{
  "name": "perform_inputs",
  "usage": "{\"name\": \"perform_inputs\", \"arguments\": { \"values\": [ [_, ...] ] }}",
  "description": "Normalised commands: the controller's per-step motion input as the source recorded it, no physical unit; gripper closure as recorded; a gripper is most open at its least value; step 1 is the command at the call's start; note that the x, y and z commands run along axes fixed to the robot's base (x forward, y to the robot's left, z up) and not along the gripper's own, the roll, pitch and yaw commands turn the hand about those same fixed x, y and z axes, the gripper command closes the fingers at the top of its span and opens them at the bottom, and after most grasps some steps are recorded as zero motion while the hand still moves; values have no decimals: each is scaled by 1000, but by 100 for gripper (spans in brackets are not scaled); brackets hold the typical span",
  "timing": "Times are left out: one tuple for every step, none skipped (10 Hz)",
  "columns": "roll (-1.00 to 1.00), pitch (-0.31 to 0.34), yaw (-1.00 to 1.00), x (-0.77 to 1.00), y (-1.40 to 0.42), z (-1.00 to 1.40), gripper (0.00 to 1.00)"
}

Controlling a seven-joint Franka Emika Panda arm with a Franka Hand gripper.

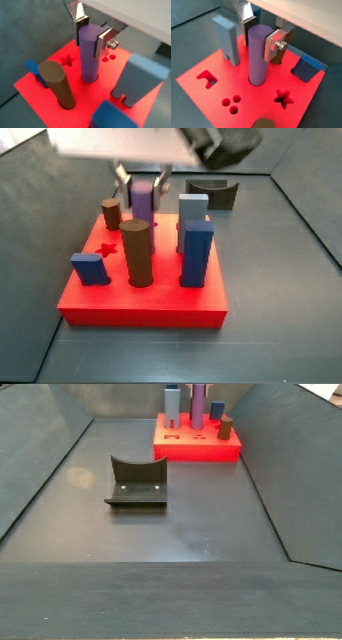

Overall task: Pick up the round object. Move up. Move to above the board. Insert the round object.
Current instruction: Insert the round object.

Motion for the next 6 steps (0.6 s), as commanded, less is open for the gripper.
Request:
{"name": "perform_inputs", "arguments": {
  "values": [
    [-11,-206,-77,-220,-209,-871,100],
    [-13,-207,-83,-217,-214,-869,100],
    [-1,-183,-129,-17,-357,-914,100],
    [-26,-176,-97,0,-391,-877,100],
    [-94,-131,-80,0,-211,-594,100],
    [-79,-59,0,0,0,-94,100]
  ]
}}
